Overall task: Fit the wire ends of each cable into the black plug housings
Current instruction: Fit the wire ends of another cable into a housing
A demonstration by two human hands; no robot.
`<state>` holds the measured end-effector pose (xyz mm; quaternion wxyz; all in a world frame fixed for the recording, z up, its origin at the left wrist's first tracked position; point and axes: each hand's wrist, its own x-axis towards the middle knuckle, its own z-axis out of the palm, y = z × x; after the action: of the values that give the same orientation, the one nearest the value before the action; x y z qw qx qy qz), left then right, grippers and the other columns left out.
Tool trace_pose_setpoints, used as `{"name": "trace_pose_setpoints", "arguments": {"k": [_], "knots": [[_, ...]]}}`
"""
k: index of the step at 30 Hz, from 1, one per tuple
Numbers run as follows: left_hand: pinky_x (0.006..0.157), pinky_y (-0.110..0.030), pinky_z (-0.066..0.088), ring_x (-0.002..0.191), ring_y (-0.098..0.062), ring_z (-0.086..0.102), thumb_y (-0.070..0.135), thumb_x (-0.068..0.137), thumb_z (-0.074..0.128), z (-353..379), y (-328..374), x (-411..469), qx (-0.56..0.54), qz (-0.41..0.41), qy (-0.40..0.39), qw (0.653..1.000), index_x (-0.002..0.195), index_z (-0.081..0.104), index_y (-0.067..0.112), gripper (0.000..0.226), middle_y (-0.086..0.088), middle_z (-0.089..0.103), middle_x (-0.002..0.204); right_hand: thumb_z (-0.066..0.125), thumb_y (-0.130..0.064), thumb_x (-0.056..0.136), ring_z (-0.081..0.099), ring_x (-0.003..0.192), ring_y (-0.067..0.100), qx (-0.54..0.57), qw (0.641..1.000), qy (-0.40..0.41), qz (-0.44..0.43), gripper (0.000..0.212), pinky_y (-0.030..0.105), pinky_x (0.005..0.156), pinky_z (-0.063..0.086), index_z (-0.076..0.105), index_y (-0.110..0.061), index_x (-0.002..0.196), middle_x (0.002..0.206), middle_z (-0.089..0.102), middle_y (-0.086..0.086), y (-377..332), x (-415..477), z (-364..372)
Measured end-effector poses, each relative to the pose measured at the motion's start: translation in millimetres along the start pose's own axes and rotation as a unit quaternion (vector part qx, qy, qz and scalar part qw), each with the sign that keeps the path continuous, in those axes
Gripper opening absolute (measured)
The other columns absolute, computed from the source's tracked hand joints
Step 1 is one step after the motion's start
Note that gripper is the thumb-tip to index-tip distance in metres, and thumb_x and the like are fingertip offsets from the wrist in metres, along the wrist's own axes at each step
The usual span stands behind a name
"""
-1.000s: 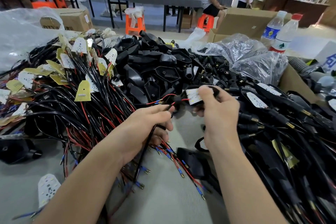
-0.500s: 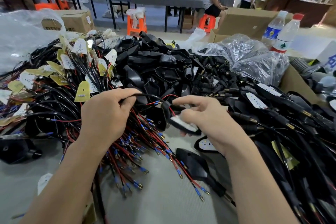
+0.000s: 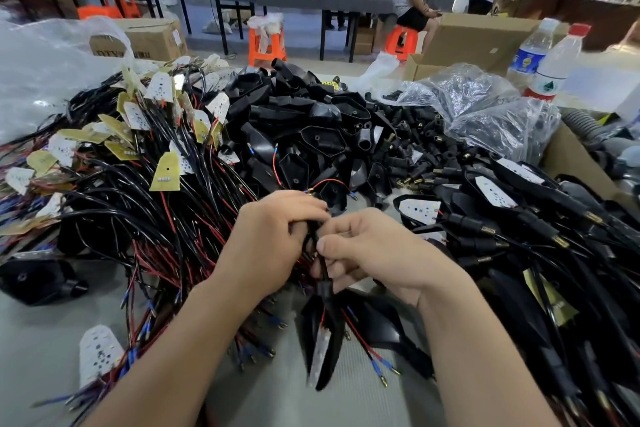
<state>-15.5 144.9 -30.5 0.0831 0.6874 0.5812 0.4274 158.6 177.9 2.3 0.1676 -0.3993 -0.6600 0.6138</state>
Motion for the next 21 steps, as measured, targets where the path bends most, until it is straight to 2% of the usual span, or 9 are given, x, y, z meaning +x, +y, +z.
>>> {"name": "trace_pose_setpoints", "arguments": {"k": [2,4,7,9,10,12,16,18,21], "knots": [[0.092,-0.009,0.049,0.104,0.005,0.067,-0.009,0.089,0.061,3,2,1,-0.019,-0.069,0.067,0.995,0.108,0.081,0.031,0.048,0.024,0.071,0.116,0.058,0.002,0.098,0.056,0.051,0.011,0.011,1.000,0.021,-0.004,0.018,0.022,0.050,0.054,0.062,-0.005,0.082,0.081,0.062,0.024,1,2,1],[0.073,-0.005,0.050,0.079,0.008,0.068,0.006,0.093,0.064,2,2,3,-0.042,-0.132,0.137,0.981,0.120,0.076,0.034,0.041,0.027,0.071,0.111,0.057,0.005,0.097,0.055,0.049,0.010,0.025,0.999,0.026,-0.004,0.014,0.022,0.049,0.053,0.064,-0.001,0.086,0.078,0.066,0.022,1,2,1],[0.071,-0.033,0.062,0.064,-0.002,0.072,0.043,0.095,0.062,-5,0,4,-0.134,-0.223,0.204,0.944,0.121,0.075,0.030,0.032,0.014,0.077,0.083,0.057,0.006,0.096,0.060,0.052,0.010,0.026,1.000,-0.004,-0.004,0.012,0.021,0.051,0.054,0.066,0.001,0.090,0.074,0.073,0.014,2,2,0],[0.064,-0.039,0.062,0.056,-0.012,0.073,0.053,0.094,0.059,-9,-1,4,-0.163,-0.247,0.189,0.936,0.092,0.079,0.037,0.025,0.008,0.075,0.070,0.058,0.007,0.095,0.063,0.058,0.014,0.021,0.999,-0.046,-0.008,0.011,0.023,0.056,0.056,0.066,0.003,0.090,0.076,0.074,0.012,2,0,-1],[0.059,-0.037,0.062,0.055,-0.016,0.073,0.050,0.094,0.061,-8,0,5,-0.195,-0.264,0.176,0.928,0.083,0.079,0.037,0.024,0.004,0.075,0.068,0.058,0.007,0.095,0.064,0.060,0.015,0.018,0.998,-0.067,-0.012,0.013,0.024,0.058,0.057,0.067,0.000,0.088,0.076,0.074,0.012,2,-1,-1],[0.055,-0.029,0.060,0.059,-0.018,0.074,0.029,0.096,0.068,-7,0,7,-0.272,-0.298,0.181,0.897,0.096,0.079,0.029,0.012,-0.002,0.077,0.070,0.059,0.008,0.095,0.065,0.063,0.016,0.010,0.995,-0.099,-0.019,0.018,0.025,0.061,0.057,0.067,-0.006,0.086,0.076,0.074,0.010,2,-3,0],[0.061,-0.022,0.060,0.071,-0.019,0.078,0.002,0.092,0.071,-4,-4,11,-0.327,-0.328,0.182,0.868,0.155,0.042,0.016,0.071,-0.006,0.079,0.078,0.058,0.012,0.092,0.062,0.062,0.020,-0.027,0.990,-0.134,-0.023,0.020,0.024,0.062,0.054,0.068,-0.005,0.086,0.074,0.071,0.012,2,-5,1],[0.063,-0.021,0.059,0.070,-0.016,0.077,-0.001,0.093,0.070,-6,-5,13,-0.384,-0.342,0.189,0.837,0.155,0.038,0.005,0.070,-0.005,0.079,0.079,0.060,0.014,0.089,0.060,0.057,0.019,-0.053,0.987,-0.150,-0.022,0.020,0.024,0.060,0.054,0.067,-0.004,0.082,0.072,0.070,0.013,2,-6,3],[0.062,-0.020,0.058,0.066,-0.013,0.074,-0.002,0.096,0.066,-14,-6,15,-0.435,-0.340,0.186,0.813,0.124,0.067,0.000,0.028,-0.004,0.077,0.074,0.063,0.014,0.085,0.058,0.053,0.017,-0.092,0.984,-0.149,-0.021,0.026,0.025,0.058,0.051,0.064,-0.009,0.072,0.071,0.069,0.013,1,-6,8]]}}
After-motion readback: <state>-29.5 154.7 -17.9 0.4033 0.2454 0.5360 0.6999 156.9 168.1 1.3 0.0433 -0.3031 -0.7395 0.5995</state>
